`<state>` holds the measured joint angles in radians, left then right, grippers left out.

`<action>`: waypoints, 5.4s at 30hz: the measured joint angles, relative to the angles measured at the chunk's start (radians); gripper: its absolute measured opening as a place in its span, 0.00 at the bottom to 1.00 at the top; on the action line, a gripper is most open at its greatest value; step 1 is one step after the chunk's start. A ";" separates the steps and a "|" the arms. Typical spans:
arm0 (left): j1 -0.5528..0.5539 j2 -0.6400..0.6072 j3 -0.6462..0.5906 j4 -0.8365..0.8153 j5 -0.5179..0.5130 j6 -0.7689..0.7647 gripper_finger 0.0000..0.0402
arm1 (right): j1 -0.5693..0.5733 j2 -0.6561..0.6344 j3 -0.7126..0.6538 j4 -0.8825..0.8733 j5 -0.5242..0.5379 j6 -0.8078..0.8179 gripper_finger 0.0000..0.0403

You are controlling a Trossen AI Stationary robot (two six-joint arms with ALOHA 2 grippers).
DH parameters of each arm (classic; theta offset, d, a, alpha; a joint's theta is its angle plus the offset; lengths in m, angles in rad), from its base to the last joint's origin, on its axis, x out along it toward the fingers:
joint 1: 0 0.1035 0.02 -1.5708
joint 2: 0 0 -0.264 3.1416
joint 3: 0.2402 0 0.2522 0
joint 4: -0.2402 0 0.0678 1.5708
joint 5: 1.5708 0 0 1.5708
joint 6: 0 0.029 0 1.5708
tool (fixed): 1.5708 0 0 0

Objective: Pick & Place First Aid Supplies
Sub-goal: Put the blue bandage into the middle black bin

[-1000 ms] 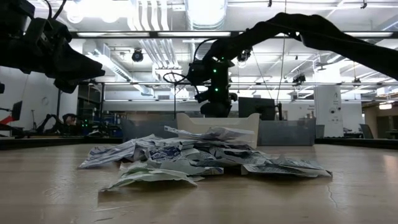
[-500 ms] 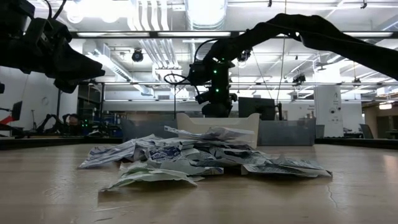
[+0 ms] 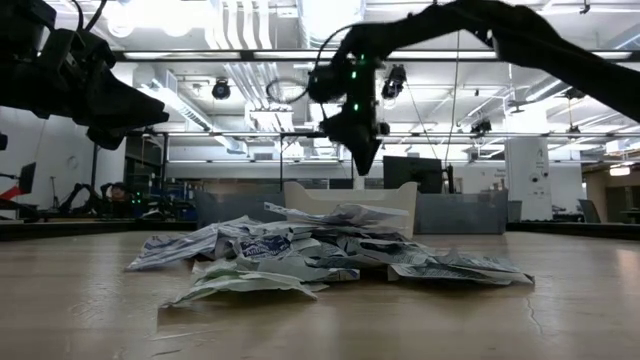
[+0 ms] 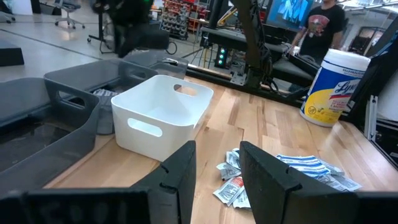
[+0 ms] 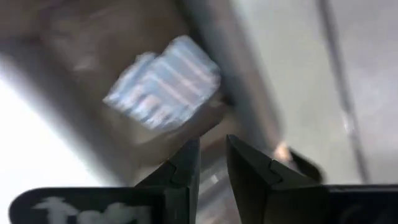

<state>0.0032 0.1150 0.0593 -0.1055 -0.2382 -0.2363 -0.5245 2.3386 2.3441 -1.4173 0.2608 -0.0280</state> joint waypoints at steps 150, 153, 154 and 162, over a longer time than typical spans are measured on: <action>0.000 0.000 0.000 0.000 0.001 -0.006 0.31 | 0.627 -0.242 -0.804 0.612 -0.374 0.624 0.20; 0.000 0.000 0.000 0.000 0.001 -0.006 0.31 | 0.627 -0.242 -0.804 0.611 -0.374 0.623 0.17; 0.000 0.000 0.000 0.000 0.001 -0.006 0.31 | 0.627 -0.242 -0.804 0.610 -0.374 0.623 0.16; 0.000 0.000 0.000 0.000 0.001 -0.006 0.31 | 0.627 -0.242 -0.804 0.605 -0.374 0.619 0.12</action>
<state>0.0034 0.1148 0.0593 -0.1055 -0.2372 -0.2424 0.1021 2.0964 1.5404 -0.8121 -0.1132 0.5911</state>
